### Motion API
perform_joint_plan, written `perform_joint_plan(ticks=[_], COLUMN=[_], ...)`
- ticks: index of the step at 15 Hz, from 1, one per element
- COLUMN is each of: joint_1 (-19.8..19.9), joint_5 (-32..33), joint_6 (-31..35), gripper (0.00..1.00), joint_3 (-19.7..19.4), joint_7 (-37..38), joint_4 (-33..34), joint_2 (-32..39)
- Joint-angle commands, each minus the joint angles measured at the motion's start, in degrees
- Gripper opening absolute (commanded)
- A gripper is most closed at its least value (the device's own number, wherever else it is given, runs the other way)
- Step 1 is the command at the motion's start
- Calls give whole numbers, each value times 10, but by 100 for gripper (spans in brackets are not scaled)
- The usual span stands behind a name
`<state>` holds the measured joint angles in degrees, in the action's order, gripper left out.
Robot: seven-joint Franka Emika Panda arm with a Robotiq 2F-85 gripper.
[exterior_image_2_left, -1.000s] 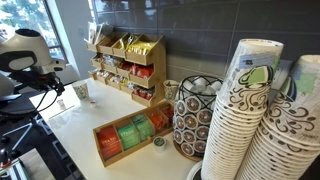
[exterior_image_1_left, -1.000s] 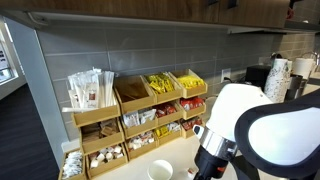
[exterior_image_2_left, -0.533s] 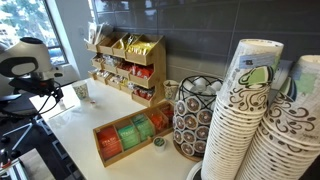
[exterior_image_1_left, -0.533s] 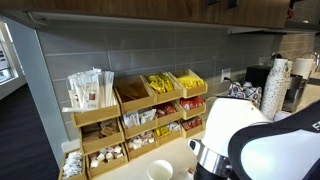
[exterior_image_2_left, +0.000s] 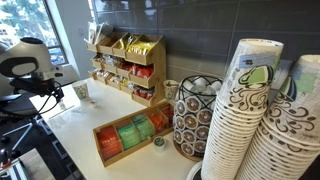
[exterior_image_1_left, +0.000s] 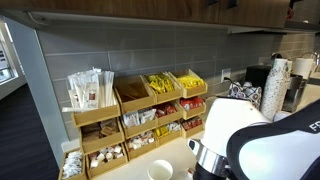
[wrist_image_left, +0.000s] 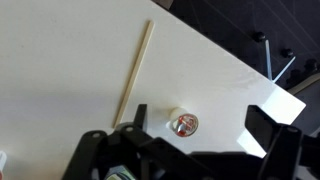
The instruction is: Place the straw in the cup
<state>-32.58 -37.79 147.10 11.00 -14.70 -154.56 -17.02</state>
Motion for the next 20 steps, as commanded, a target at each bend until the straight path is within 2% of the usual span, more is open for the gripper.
perform_joint_plan(ticks=[1,4,8,13,16,17,18,19,20], joint_1=[21,35,54,83,93,97,100,103,105], joint_5=[8,31,101,201,238,249,259,270,278], joint_6=[51,104,150,170,177,180,184,188,191], gripper=[100,100,100,100,100,97,87,72,70], joint_3=[28,46,64,75,79,80,82,83,83], joint_7=[19,31,81,156,186,196,204,211,217], joint_4=[-17,-25,-33,-26,-26,-26,-26,-26,-27], joint_2=[18,37,64,97,107,110,111,112,112])
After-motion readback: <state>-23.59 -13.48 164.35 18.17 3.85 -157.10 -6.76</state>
